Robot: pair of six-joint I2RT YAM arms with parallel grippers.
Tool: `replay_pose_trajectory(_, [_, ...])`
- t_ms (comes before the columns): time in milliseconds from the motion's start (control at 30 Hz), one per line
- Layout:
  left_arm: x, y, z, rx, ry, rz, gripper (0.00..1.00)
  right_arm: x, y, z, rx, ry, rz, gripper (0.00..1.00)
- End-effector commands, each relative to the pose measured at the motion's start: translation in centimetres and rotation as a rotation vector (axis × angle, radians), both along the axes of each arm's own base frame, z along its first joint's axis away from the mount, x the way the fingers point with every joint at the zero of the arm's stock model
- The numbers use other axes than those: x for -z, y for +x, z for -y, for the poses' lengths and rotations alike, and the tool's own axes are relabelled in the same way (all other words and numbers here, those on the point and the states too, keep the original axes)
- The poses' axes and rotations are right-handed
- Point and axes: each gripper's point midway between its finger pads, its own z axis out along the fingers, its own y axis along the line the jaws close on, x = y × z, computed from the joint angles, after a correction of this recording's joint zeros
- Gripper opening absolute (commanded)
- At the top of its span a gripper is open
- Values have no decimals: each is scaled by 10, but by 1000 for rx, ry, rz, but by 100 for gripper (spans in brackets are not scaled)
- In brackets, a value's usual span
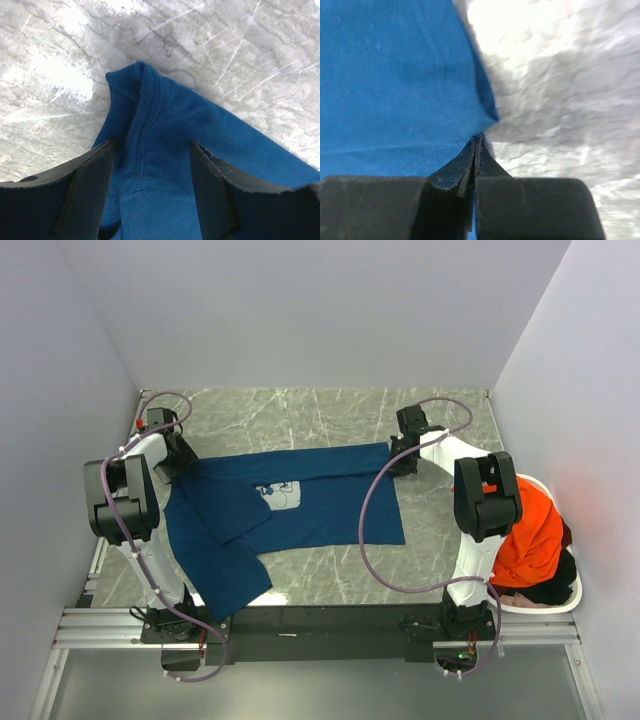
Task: Fold and stack the t-shirts
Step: Fold the tshirt
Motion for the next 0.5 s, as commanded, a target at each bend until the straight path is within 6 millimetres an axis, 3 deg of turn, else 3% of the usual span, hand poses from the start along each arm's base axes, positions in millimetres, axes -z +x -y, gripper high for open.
replay_pose_trajectory(0, [-1, 2, -9, -11, 26, -15, 67, -9, 15, 25, 32, -123, 30, 0])
replay_pose_trajectory(300, [0, 1, -10, -16, 29, -18, 67, -4, 13, 40, 41, -188, 8, 0])
replay_pose_trajectory(467, [-3, 4, -9, -11, 21, -1, 68, 5, 12, 35, 30, -170, -24, 0])
